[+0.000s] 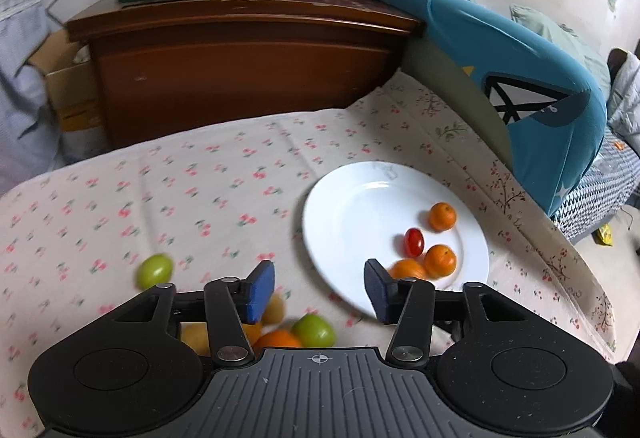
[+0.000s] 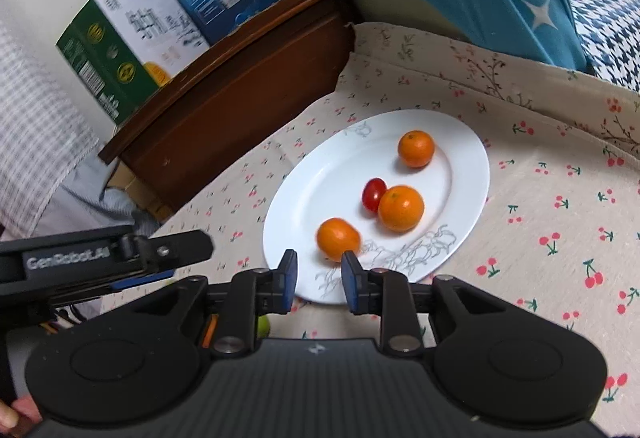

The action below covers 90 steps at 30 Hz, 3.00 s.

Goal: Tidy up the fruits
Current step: 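Move both open grippers back to the fruit pile, then grasp a green plum with the left gripper while the right gripper grasps a mandarin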

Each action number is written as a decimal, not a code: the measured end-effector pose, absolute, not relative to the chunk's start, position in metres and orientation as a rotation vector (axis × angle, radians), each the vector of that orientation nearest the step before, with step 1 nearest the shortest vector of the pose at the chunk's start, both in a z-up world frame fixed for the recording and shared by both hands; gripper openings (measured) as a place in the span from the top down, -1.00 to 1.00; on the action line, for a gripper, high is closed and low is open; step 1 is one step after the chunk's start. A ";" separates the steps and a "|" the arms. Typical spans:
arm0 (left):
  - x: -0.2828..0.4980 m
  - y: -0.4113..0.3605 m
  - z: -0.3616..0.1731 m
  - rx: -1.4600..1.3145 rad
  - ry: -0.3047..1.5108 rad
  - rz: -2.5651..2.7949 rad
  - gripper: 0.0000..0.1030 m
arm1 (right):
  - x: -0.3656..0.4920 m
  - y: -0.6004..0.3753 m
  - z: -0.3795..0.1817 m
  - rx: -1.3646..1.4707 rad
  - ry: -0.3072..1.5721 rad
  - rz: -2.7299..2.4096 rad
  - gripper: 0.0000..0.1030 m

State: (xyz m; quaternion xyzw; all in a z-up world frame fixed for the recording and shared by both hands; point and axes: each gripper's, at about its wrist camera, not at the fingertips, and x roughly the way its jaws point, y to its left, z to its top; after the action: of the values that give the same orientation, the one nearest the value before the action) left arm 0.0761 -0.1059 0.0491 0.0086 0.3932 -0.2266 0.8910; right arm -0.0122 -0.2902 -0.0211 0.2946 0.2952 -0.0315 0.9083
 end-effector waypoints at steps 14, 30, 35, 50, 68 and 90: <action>0.045 -0.048 0.044 0.007 0.836 -0.378 -0.19 | -0.028 -0.259 -0.013 0.427 0.681 -0.023 0.42; 0.015 0.004 0.035 -0.058 0.855 -0.253 -0.43 | -0.057 -0.241 -0.011 0.326 0.731 0.033 0.41; 0.009 0.013 0.028 -0.033 0.861 -0.204 -0.44 | -0.065 -0.235 -0.011 0.329 0.733 0.088 0.41; 0.013 0.006 0.002 -0.025 0.918 -0.215 -0.44 | -0.057 -0.213 -0.015 0.278 0.728 0.176 0.41; 0.027 -0.008 -0.016 0.011 0.890 -0.234 -0.38 | -0.011 -0.196 -0.032 0.273 0.761 0.247 0.41; 0.023 -0.013 -0.020 0.062 0.844 -0.270 0.07 | 0.004 -0.189 -0.040 0.317 0.778 0.291 0.42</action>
State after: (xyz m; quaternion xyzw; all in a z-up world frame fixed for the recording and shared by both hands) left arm 0.0234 -0.0131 -0.0202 0.0298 0.4081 -0.1305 0.9031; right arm 0.0044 -0.1892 -0.0402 0.1535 0.3764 0.1405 0.9028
